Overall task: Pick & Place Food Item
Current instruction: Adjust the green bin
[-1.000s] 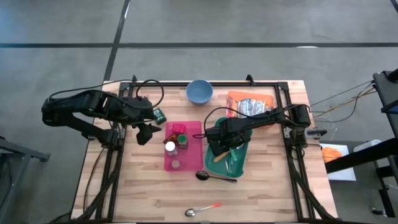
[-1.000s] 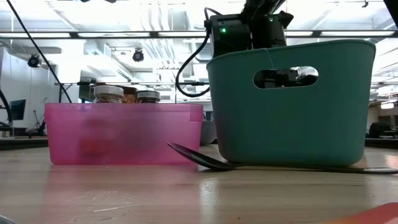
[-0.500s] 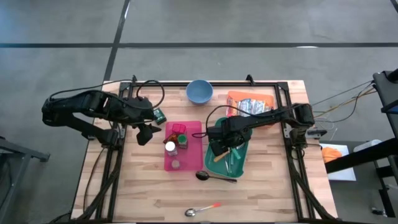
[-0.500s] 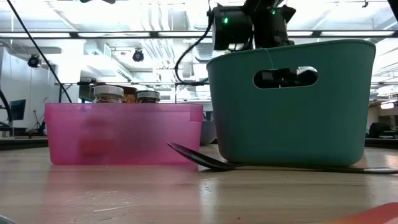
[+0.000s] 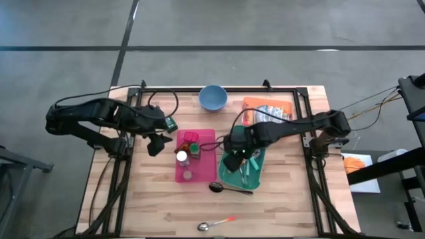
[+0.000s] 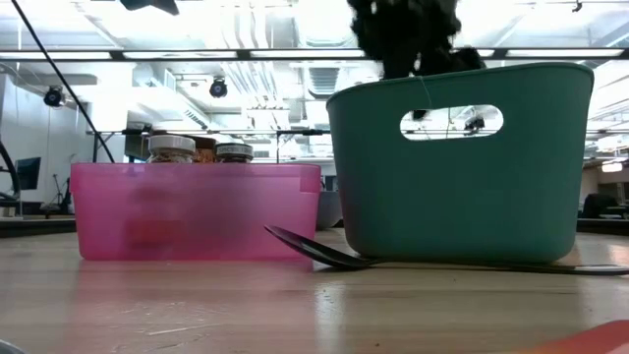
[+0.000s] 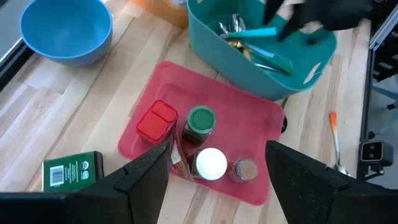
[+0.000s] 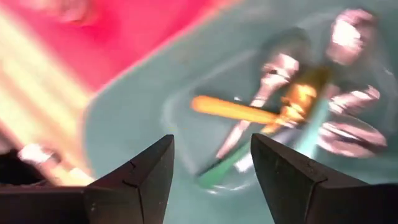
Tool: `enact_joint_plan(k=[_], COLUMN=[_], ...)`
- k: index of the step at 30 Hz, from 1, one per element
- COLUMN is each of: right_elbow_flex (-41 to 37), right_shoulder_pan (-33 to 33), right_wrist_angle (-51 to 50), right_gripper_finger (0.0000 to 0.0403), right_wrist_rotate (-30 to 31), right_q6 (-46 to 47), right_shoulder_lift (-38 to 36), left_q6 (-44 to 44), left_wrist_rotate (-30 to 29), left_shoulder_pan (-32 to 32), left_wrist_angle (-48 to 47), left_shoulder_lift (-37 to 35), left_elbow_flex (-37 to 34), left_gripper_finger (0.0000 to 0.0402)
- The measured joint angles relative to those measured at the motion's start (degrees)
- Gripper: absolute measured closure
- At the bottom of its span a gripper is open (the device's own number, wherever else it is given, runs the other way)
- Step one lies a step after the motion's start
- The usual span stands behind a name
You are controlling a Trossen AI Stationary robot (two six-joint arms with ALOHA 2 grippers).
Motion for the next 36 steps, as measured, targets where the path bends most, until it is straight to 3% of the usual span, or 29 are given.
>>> enact_joint_plan(k=[7, 15, 24, 29, 36], right_elbow_flex=[3.35, 1.47, -2.66, -3.94, -6.55], right_shoulder_pan=[8.12, 17.06, 22.59, 23.86, 22.36], right_wrist_angle=[7.65, 9.14, 8.59, 7.32, -1.41], right_gripper_finger=[0.0193, 0.0193, 0.0197, 0.0249, 0.0359], right_wrist_rotate=[0.03, 5.89, 5.45, 4.24, 4.72], right_q6=[-12.4, -22.47, -18.69, -18.05, -14.28], right_shoulder_lift=[0.96, 1.11, 1.11, 1.11, 1.11], left_q6=[-0.83, -1.09, -1.9, -2.75, -2.75], left_wrist_rotate=[0.01, 0.03, 0.03, 0.03, 0.03], left_shoulder_pan=[0.0, 0.0, 0.0, 0.0, 0.0], left_wrist_angle=[0.2, 0.55, 0.55, 0.55, 0.55], left_shoulder_lift=[-0.02, -0.04, -0.04, -0.04, -0.04], left_elbow_flex=[-0.58, -0.56, -0.56, -0.56, -0.56], left_gripper_finger=[0.0139, 0.0139, 0.0139, 0.0139, 0.0139])
